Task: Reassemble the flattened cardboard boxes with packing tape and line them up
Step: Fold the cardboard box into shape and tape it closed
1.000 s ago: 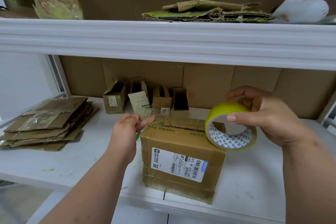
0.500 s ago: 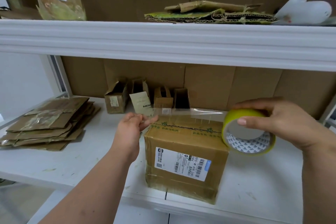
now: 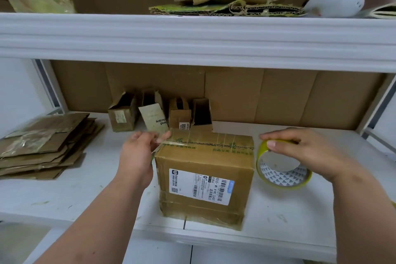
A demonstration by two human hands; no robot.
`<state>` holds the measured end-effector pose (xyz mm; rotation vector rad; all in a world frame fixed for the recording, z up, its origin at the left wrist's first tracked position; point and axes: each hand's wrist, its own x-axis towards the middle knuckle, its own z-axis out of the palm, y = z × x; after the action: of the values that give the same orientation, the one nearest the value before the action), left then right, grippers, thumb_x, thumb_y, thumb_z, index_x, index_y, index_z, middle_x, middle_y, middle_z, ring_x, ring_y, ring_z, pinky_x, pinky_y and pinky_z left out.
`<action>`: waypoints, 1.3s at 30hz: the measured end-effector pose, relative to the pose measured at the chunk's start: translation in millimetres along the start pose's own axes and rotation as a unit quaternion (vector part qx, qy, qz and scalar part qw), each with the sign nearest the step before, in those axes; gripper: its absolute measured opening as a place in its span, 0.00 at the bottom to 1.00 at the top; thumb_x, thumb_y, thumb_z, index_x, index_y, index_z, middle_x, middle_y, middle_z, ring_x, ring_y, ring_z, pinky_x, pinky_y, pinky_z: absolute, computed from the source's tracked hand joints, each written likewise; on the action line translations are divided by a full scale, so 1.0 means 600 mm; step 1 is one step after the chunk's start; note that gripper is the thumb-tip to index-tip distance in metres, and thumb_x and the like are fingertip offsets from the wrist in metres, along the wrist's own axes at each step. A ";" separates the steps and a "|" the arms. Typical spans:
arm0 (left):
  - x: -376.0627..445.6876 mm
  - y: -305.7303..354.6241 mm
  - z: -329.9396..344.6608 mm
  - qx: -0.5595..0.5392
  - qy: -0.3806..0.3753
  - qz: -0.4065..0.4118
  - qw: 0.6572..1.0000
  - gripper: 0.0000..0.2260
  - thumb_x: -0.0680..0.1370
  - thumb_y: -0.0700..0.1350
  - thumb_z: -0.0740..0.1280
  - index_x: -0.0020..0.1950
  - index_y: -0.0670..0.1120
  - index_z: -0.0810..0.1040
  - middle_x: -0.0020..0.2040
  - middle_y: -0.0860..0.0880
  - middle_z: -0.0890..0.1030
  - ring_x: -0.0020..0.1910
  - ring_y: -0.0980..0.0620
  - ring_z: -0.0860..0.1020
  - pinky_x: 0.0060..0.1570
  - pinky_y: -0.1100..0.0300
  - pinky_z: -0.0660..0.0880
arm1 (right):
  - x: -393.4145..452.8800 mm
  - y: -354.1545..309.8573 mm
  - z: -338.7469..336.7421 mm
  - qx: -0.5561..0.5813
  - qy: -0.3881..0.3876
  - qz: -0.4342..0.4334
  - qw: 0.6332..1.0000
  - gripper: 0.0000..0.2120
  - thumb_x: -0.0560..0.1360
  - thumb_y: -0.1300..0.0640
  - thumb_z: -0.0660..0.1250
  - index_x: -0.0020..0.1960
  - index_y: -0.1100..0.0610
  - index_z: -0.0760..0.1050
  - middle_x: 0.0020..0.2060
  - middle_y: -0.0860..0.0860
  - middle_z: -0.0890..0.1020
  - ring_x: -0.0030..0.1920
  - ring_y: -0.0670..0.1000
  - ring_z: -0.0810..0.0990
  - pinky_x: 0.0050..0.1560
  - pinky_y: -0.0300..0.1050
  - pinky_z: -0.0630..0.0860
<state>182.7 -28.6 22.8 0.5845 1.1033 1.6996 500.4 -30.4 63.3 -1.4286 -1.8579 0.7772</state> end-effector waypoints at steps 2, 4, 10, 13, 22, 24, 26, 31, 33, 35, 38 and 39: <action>0.000 -0.001 0.000 0.001 0.005 0.002 1.000 0.03 0.82 0.35 0.60 0.50 0.41 0.72 0.43 0.38 0.85 0.47 0.48 0.86 0.56 0.49 0.79 | -0.001 0.006 0.004 0.000 -0.005 0.008 1.000 0.10 0.73 0.52 0.72 0.54 0.45 0.84 0.50 0.37 0.83 0.49 0.29 0.77 0.47 0.24 0.69; 0.000 -0.002 0.002 -0.005 0.008 0.006 1.000 0.03 0.82 0.35 0.59 0.51 0.41 0.72 0.41 0.39 0.85 0.45 0.49 0.86 0.55 0.49 0.79 | 0.000 0.011 0.008 0.002 -0.007 0.014 1.000 0.09 0.73 0.52 0.73 0.53 0.45 0.84 0.50 0.37 0.84 0.50 0.30 0.78 0.50 0.27 0.69; -0.002 -0.004 0.009 0.012 0.035 0.000 0.999 0.04 0.82 0.35 0.59 0.50 0.42 0.72 0.45 0.37 0.84 0.47 0.45 0.84 0.54 0.45 0.80 | 0.002 0.019 0.018 -0.002 -0.011 0.024 1.000 0.09 0.74 0.51 0.72 0.53 0.44 0.84 0.50 0.37 0.83 0.52 0.34 0.78 0.51 0.29 0.69; -0.002 -0.006 0.012 0.069 0.081 -0.004 0.994 0.06 0.79 0.35 0.61 0.45 0.43 0.73 0.42 0.41 0.80 0.39 0.45 0.79 0.40 0.53 0.78 | 0.002 0.025 0.023 -0.014 -0.018 0.028 0.999 0.09 0.75 0.51 0.71 0.55 0.44 0.84 0.53 0.39 0.82 0.54 0.36 0.77 0.51 0.28 0.68; -0.006 -0.010 0.002 0.189 0.077 -0.106 0.973 0.06 0.76 0.41 0.67 0.39 0.43 0.78 0.31 0.45 0.77 0.35 0.47 0.75 0.35 0.56 0.74 | -0.003 0.034 0.039 -0.048 -0.017 0.031 0.998 0.08 0.77 0.47 0.67 0.53 0.35 0.80 0.51 0.46 0.78 0.55 0.42 0.76 0.54 0.37 0.69; -0.006 -0.006 -0.001 0.227 0.051 -0.123 0.965 0.08 0.77 0.44 0.67 0.39 0.44 0.80 0.31 0.46 0.78 0.37 0.46 0.76 0.41 0.53 0.76 | -0.003 0.034 0.044 -0.062 -0.007 0.025 0.998 0.08 0.77 0.46 0.66 0.53 0.34 0.79 0.49 0.46 0.76 0.54 0.44 0.76 0.56 0.40 0.69; -0.006 0.002 -0.003 0.272 0.026 -0.129 0.953 0.08 0.78 0.46 0.67 0.42 0.44 0.81 0.34 0.45 0.80 0.40 0.45 0.77 0.47 0.50 0.77 | -0.002 0.033 0.048 -0.070 0.002 0.021 0.997 0.07 0.76 0.45 0.66 0.51 0.33 0.79 0.48 0.45 0.76 0.54 0.46 0.76 0.58 0.43 0.70; 0.009 0.019 -0.013 0.383 0.001 -0.115 0.917 0.13 0.77 0.54 0.69 0.53 0.45 0.78 0.51 0.42 0.81 0.51 0.45 0.78 0.54 0.47 0.77 | 0.002 0.032 0.058 -0.095 0.034 0.007 0.995 0.10 0.74 0.43 0.67 0.39 0.27 0.77 0.46 0.42 0.76 0.54 0.49 0.77 0.64 0.52 0.71; 0.015 0.016 -0.021 0.378 0.005 -0.084 0.922 0.10 0.78 0.50 0.70 0.54 0.48 0.74 0.52 0.41 0.80 0.50 0.45 0.77 0.54 0.47 0.76 | 0.002 0.030 0.061 -0.095 0.039 0.006 0.995 0.10 0.73 0.40 0.66 0.38 0.24 0.76 0.45 0.42 0.76 0.53 0.49 0.77 0.63 0.53 0.72; 0.018 0.011 -0.023 0.345 -0.011 -0.039 0.938 0.03 0.80 0.41 0.68 0.52 0.47 0.75 0.49 0.40 0.80 0.44 0.46 0.77 0.48 0.51 0.77 | 0.002 0.028 0.063 -0.089 0.042 0.006 0.995 0.11 0.74 0.42 0.67 0.37 0.26 0.77 0.45 0.43 0.76 0.53 0.49 0.77 0.62 0.53 0.72; 0.011 0.009 -0.019 0.343 -0.036 0.002 0.938 0.05 0.81 0.37 0.65 0.48 0.42 0.80 0.42 0.40 0.84 0.37 0.48 0.79 0.38 0.57 0.76 | 0.003 0.028 0.065 -0.094 0.045 0.008 0.994 0.11 0.76 0.46 0.67 0.40 0.30 0.77 0.46 0.43 0.76 0.53 0.49 0.77 0.63 0.52 0.72; 0.006 0.013 -0.016 0.350 -0.039 0.004 0.936 0.06 0.81 0.38 0.65 0.48 0.41 0.81 0.42 0.40 0.84 0.37 0.48 0.79 0.37 0.57 0.76 | 0.002 0.028 0.066 -0.097 0.045 0.009 0.994 0.09 0.76 0.46 0.67 0.42 0.31 0.77 0.46 0.43 0.76 0.54 0.48 0.77 0.63 0.51 0.72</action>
<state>170.1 -29.9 24.6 1.0855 1.6522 1.2407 478.8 -27.9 26.2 -1.5754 -1.8943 0.5444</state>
